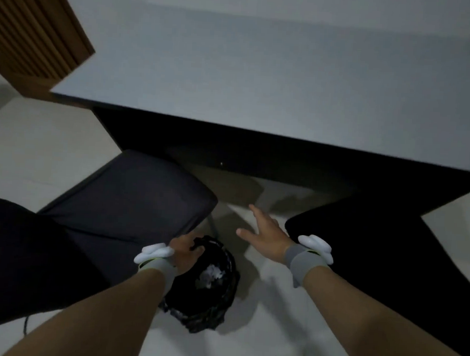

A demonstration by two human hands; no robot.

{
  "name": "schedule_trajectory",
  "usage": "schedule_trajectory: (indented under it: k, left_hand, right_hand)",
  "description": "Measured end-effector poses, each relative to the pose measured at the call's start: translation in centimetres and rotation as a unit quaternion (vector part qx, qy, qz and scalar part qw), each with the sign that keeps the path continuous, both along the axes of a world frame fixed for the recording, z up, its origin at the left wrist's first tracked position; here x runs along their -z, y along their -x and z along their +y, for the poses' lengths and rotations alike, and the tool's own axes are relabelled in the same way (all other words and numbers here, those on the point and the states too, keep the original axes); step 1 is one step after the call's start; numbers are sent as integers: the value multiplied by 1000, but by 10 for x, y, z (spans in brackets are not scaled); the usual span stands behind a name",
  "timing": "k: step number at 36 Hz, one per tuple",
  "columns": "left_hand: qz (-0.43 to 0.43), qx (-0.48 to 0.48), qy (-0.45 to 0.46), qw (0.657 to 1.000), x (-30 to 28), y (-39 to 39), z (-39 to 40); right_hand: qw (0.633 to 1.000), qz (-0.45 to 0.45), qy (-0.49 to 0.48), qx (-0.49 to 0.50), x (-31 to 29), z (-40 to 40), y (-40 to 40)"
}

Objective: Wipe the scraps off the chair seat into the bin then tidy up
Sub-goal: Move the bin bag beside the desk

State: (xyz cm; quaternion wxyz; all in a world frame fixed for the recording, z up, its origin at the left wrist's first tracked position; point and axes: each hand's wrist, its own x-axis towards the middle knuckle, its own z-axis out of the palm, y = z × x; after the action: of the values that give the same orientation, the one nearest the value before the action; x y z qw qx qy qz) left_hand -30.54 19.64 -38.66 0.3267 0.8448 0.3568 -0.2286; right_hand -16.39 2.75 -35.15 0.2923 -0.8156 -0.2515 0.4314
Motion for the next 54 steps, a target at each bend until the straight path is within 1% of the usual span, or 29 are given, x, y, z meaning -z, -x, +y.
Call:
schedule_trajectory:
  k: [1, 3, 4, 6, 7, 9, 10, 11, 12, 13, 15, 18, 20, 22, 23, 25, 26, 28, 29, 32, 35, 40, 45, 47, 48, 50, 51, 52, 54]
  left_hand:
    - [13, -2, 5, 1000, 7, 5, 0]
    - [51, 14, 15, 999, 51, 26, 8]
    - [64, 12, 18, 998, 55, 30, 9]
    - [83, 33, 13, 996, 97, 49, 21]
    - [90, 36, 10, 995, 100, 49, 22]
    - [111, 55, 2, 992, 142, 68, 37]
    - [114, 54, 0, 992, 147, 69, 41]
    - [132, 63, -1, 989, 165, 75, 48]
    - [133, 70, -7, 989, 188, 82, 52]
    - [131, 59, -14, 989, 189, 80, 55]
    - [132, 41, -17, 990, 226, 87, 59]
    - [100, 27, -43, 994, 257, 88, 58]
    - [80, 20, -87, 993, 271, 87, 57]
    - [66, -4, -111, 992, 286, 85, 58]
    - [68, -22, -120, 990, 284, 83, 64]
    - [82, -10, -128, 988, 294, 82, 69]
    - [93, -8, -131, 987, 292, 83, 76]
    - [102, 14, -140, 985, 297, 82, 76]
    - [102, 6, -140, 985, 296, 84, 79]
    - [86, 31, -133, 987, 292, 87, 55]
    - [57, 51, -128, 989, 285, 91, 35]
    - [51, 151, -57, 986, 281, 82, -24]
    - [35, 198, 12, 980, 277, 77, -73]
    - [31, 237, 38, 970, 275, 75, -107]
    - [31, 238, 41, 970, 273, 75, -111]
    - [19, 291, 38, 956, 267, 72, -146]
    - [14, 300, 27, 953, 266, 75, -147]
    - [-2, 336, 27, 941, 259, 73, -181]
    - [-8, 370, 12, 929, 253, 79, -198]
  right_hand:
    - [1000, -15, 3, 0, 5, 0, 2]
    - [999, -15, 9, 33, 44, 5, 22]
    - [999, -20, 11, 37, 49, 4, 24]
    - [997, -6, 19, 73, 92, 10, 46]
    - [997, -6, 27, 72, 96, 9, 45]
    - [994, 22, 36, 103, 142, 15, 71]
    - [993, 28, 42, 105, 147, 15, 71]
    - [991, 44, 52, 119, 167, 16, 82]
    - [986, 59, 58, 145, 189, 15, 96]
    - [984, 62, 65, 157, 193, 15, 96]
    - [972, 77, 79, 206, 232, 15, 116]
    - [959, 48, 97, 260, 263, 17, 135]
    - [956, 49, 104, 268, 279, 19, 143]
    - [953, 74, 105, 274, 298, 17, 153]
    - [955, 83, 103, 266, 300, 20, 152]
    - [953, 97, 102, 269, 312, 17, 160]
    - [955, 95, 104, 261, 314, 23, 161]
    - [949, 87, 107, 283, 325, 20, 169]
    - [947, 74, 114, 291, 325, 23, 170]
    - [935, 51, 130, 327, 328, -4, 184]
    - [928, 63, 107, 352, 324, -33, 196]
    - [890, 81, 106, 436, 306, -111, 230]
    - [858, 93, 87, 497, 296, -166, 267]
    - [835, 94, 91, 535, 289, -197, 289]
    - [834, 98, 93, 534, 290, -201, 292]
    - [815, 93, 100, 563, 282, -231, 310]
    - [816, 90, 102, 562, 285, -233, 313]
    - [798, 82, 106, 588, 276, -260, 328]
    - [792, 82, 110, 594, 277, -275, 340]
